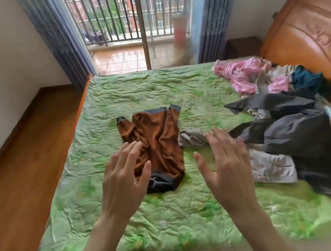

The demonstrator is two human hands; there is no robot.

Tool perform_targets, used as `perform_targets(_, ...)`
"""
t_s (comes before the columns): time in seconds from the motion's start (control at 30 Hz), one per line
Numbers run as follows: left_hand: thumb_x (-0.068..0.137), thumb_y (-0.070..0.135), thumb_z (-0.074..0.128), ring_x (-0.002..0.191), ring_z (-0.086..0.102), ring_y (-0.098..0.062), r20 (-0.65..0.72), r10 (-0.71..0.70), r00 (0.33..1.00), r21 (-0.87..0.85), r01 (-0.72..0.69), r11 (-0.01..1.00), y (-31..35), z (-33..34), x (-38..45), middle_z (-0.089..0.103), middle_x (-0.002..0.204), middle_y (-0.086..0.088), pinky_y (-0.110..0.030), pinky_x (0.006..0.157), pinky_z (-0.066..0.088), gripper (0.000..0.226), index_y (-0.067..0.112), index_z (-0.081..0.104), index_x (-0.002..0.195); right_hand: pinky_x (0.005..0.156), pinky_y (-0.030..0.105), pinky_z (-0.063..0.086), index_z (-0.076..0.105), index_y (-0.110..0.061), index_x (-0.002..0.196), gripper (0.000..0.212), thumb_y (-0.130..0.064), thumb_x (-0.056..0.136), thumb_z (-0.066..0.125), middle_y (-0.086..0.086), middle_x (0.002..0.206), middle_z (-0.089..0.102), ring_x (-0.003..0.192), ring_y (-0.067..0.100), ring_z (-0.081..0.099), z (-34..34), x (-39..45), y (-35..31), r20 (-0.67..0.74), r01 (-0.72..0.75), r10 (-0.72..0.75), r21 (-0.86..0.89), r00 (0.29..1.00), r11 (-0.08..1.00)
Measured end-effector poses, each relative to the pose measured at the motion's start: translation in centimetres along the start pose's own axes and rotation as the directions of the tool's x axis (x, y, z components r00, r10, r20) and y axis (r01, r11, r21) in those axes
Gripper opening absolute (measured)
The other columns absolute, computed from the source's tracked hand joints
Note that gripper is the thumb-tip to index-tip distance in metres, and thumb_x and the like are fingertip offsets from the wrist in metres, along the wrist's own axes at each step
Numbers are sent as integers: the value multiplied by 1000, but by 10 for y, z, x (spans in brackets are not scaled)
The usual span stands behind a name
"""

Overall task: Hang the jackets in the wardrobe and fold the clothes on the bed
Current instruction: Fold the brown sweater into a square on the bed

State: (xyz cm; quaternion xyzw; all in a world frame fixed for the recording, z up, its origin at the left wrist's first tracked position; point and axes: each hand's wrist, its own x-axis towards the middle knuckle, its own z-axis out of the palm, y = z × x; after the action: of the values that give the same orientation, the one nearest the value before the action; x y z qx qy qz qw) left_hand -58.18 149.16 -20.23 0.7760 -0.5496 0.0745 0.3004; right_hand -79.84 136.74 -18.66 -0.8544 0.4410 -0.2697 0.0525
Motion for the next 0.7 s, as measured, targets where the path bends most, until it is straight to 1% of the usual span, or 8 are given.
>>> perform_targets(0.07, 103, 39, 53, 143, 48, -22, 20, -34, 999, 23, 33, 999, -21, 4, -9, 59, 146, -3, -40, 119, 38, 50, 13, 56, 145, 129, 47, 17, 46, -18, 153, 59, -51, 104, 48, 1, 160, 44, 154, 17, 31, 24, 3, -10, 47, 37, -38, 25, 998, 999)
perform_targets(0.17, 102, 39, 54, 143, 48, -23, 46, -73, 996, 41, 71, 997, -56, 14, -21, 59, 146, -3, -43, 117, 40, 51, 13, 55, 146, 129, 46, 17, 46, -18, 153, 61, -52, 103, 50, 0, 161, 42, 155, 16, 29, 60, -2, -24, 108, 71, -76, 44, 991, 996)
perform_targets(0.27, 101, 38, 56, 144, 47, -23, 90, -85, 992, 38, 82, 996, -90, 36, -28, 58, 147, -3, -45, 117, 40, 52, 14, 55, 146, 127, 49, 22, 52, -17, 149, 58, -50, 102, 53, 2, 157, 48, 152, 17, 35, 101, -7, -31, 137, 97, -106, 68, 985, 993)
perform_targets(0.37, 100, 38, 59, 143, 48, -25, 175, -57, 983, 37, 51, 998, -123, 68, -32, 58, 147, -5, -47, 116, 41, 53, 12, 56, 145, 126, 49, 23, 54, -15, 148, 57, -46, 101, 55, 4, 155, 51, 151, 19, 38, 150, -11, -31, 207, 128, -138, 57, 969, 990)
perform_targets(0.5, 101, 40, 56, 142, 49, -25, 271, -31, 962, 24, 26, 999, -159, 118, -30, 59, 147, -5, -48, 113, 43, 52, 12, 57, 145, 126, 47, 24, 53, -14, 149, 60, -48, 100, 54, 4, 156, 51, 150, 20, 40, 213, -18, -23, 274, 125, -127, 22, 953, 992)
perform_targets(0.6, 101, 39, 55, 140, 51, -26, 304, -44, 952, 6, 45, 999, -178, 160, -35, 61, 145, -6, -47, 113, 43, 50, 11, 59, 143, 126, 47, 25, 53, -14, 149, 60, -49, 100, 52, 4, 155, 52, 149, 21, 42, 256, -26, -11, 317, 92, -91, 13, 944, 996)
perform_targets(0.7, 101, 37, 55, 139, 52, -28, 316, -62, 947, -10, 69, 998, -195, 205, -49, 62, 143, -7, -47, 114, 43, 49, 10, 60, 141, 125, 48, 26, 53, -14, 148, 59, -46, 99, 55, 5, 154, 53, 149, 21, 42, 301, -42, 7, 350, 76, -82, 30, 933, 997)
